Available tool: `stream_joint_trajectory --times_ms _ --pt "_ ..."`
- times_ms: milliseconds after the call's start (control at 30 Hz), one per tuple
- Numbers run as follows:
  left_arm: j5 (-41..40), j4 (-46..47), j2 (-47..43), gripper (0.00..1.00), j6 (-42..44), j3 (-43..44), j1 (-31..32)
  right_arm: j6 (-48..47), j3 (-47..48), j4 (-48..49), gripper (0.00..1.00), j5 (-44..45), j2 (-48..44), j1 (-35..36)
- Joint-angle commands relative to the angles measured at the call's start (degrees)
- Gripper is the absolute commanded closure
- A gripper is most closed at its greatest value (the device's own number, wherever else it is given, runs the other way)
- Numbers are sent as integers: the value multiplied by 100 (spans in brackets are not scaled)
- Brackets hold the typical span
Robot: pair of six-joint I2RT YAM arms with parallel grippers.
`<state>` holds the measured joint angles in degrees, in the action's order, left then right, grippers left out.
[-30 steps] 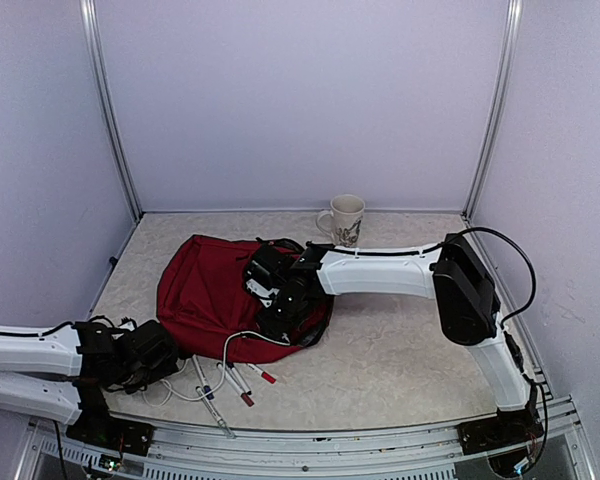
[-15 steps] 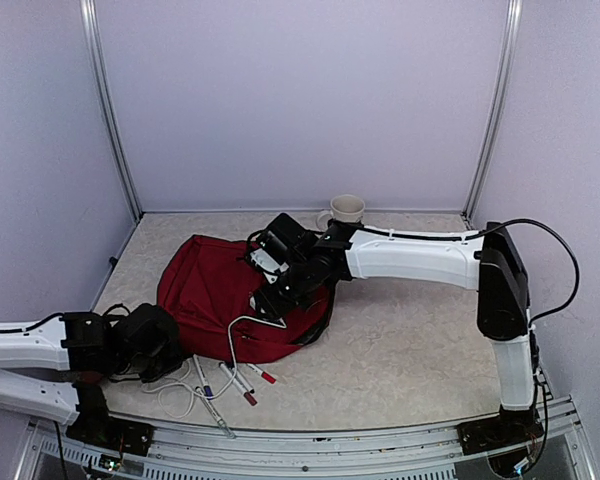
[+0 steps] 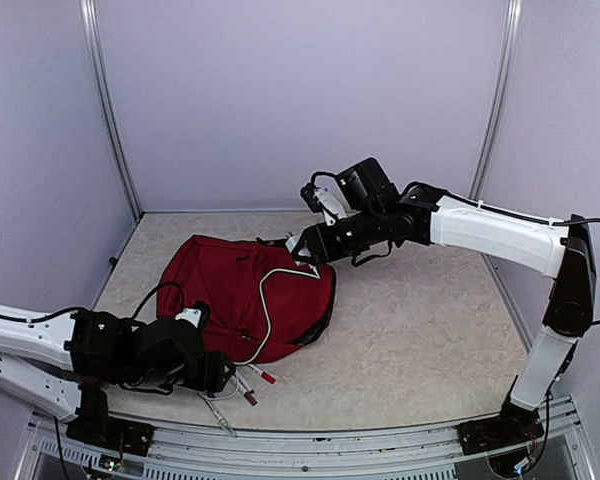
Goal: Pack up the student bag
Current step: Pick up the charger from the center of the board.
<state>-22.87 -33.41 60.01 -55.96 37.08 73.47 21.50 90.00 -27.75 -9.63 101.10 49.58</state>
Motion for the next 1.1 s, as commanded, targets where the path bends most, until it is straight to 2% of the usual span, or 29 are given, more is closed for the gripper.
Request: stream_joint_trajectory --times_ms 0,100,233,300,400,467,567,633,667,700,800,833,967,1067 --pt "-368 -162 382 16 835 88 366 -8 -131 263 96 -251 -292 -96" --pt "-508 -493 767 15 984 257 342 -48 -138 257 97 -301 -344 -122" --pt "-1082 -361 1344 15 1563 445 335 -45 -150 279 98 -411 -322 -119" --pt "-1213 -240 1673 12 1664 527 148 -25 -168 287 98 -439 -339 -118" --pt "-1360 -175 2157 15 1707 663 -171 10 -258 347 99 -491 -455 -118" --pt "-1434 -218 2454 22 1686 753 -415 17 -326 391 99 -504 -558 -132" --pt "-1522 -361 2755 47 1663 938 -550 17 -375 380 99 -513 -670 -140" --pt "-1537 -330 2735 63 1793 1032 -400 19 -397 357 99 -514 -730 -145" --pt "-1522 -250 2662 67 1893 1064 -278 20 -412 355 99 -518 -758 -147" --pt "-1500 -153 2575 78 1987 1084 -149 25 -432 363 99 -534 -804 -150" --pt "-1501 102 2167 97 2167 1103 187 43 -567 481 99 -671 -1018 -191" --pt "-1482 148 2038 100 2199 1131 213 54 -635 546 99 -745 -1074 -224" --pt "-1461 372 1709 100 2633 1615 273 128 -944 795 99 -1185 -1544 -411" --pt "-1256 1213 1735 100 3509 2193 375 162 -1161 850 99 -1553 -1915 -699"
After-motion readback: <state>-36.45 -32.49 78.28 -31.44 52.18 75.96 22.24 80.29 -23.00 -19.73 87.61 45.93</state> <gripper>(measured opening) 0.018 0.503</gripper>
